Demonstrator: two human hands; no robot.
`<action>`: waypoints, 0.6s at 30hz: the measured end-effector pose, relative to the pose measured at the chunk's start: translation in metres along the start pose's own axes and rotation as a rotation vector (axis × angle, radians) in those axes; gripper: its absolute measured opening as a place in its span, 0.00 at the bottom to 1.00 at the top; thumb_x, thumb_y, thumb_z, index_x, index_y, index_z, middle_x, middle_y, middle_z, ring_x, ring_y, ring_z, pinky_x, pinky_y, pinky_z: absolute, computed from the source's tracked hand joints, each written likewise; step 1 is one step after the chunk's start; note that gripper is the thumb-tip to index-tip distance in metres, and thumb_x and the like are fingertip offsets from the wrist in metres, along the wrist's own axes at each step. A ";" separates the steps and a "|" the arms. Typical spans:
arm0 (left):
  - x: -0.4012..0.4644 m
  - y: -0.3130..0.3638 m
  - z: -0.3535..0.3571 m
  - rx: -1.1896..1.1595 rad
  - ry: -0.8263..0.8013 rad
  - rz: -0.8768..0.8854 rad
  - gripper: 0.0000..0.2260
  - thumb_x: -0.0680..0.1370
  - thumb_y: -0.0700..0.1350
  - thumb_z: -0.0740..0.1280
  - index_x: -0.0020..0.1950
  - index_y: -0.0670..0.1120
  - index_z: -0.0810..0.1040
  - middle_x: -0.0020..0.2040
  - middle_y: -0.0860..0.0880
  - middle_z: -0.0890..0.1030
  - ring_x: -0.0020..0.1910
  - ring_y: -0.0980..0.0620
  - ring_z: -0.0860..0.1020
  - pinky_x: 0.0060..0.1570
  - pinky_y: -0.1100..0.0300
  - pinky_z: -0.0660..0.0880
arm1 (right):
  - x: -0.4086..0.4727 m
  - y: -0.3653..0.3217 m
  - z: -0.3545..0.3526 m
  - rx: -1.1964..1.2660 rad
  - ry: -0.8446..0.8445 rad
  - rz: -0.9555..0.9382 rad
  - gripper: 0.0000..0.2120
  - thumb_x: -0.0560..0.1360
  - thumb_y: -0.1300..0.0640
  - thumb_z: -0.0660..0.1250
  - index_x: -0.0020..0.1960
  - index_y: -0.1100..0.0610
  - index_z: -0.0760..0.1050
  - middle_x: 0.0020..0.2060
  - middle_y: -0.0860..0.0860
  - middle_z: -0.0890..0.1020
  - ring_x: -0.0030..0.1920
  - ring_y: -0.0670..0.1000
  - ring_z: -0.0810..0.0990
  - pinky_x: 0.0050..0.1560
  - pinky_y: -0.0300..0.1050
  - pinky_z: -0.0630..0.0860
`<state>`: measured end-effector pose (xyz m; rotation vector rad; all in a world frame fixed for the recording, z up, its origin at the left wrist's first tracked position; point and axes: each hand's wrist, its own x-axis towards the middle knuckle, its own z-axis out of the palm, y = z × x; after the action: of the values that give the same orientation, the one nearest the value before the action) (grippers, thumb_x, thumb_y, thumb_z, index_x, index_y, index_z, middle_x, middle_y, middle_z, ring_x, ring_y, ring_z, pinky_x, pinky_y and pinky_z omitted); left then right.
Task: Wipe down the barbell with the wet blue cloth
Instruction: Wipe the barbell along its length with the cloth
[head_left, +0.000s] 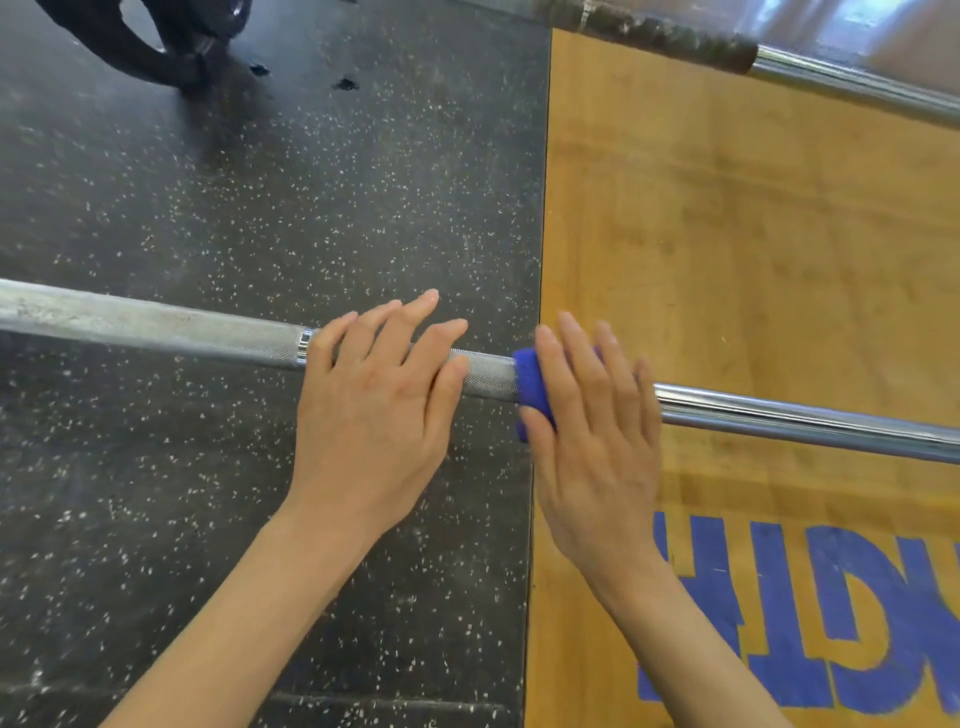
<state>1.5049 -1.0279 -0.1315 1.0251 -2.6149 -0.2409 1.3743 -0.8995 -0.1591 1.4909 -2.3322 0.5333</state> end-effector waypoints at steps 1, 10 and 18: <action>0.002 0.000 0.000 -0.005 0.001 0.001 0.19 0.85 0.52 0.52 0.67 0.52 0.79 0.71 0.51 0.76 0.69 0.46 0.73 0.68 0.50 0.61 | -0.003 0.007 -0.001 -0.016 0.021 0.052 0.22 0.87 0.49 0.47 0.79 0.55 0.59 0.77 0.54 0.67 0.79 0.57 0.60 0.80 0.56 0.52; 0.012 0.000 0.003 -0.020 0.024 -0.004 0.19 0.85 0.51 0.51 0.68 0.52 0.79 0.70 0.53 0.77 0.69 0.48 0.73 0.68 0.51 0.61 | 0.017 0.006 -0.007 0.095 0.023 0.143 0.23 0.87 0.49 0.48 0.73 0.59 0.71 0.72 0.52 0.74 0.76 0.57 0.65 0.79 0.56 0.55; 0.001 0.001 0.005 -0.051 0.056 -0.013 0.22 0.87 0.51 0.47 0.73 0.51 0.75 0.74 0.53 0.73 0.77 0.47 0.65 0.74 0.52 0.54 | 0.033 -0.016 -0.010 0.071 -0.093 0.031 0.20 0.86 0.49 0.51 0.67 0.55 0.77 0.60 0.48 0.81 0.66 0.55 0.76 0.76 0.57 0.61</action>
<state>1.5019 -1.0276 -0.1356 1.0169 -2.5394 -0.2766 1.3759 -0.9270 -0.1331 1.5451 -2.4345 0.5718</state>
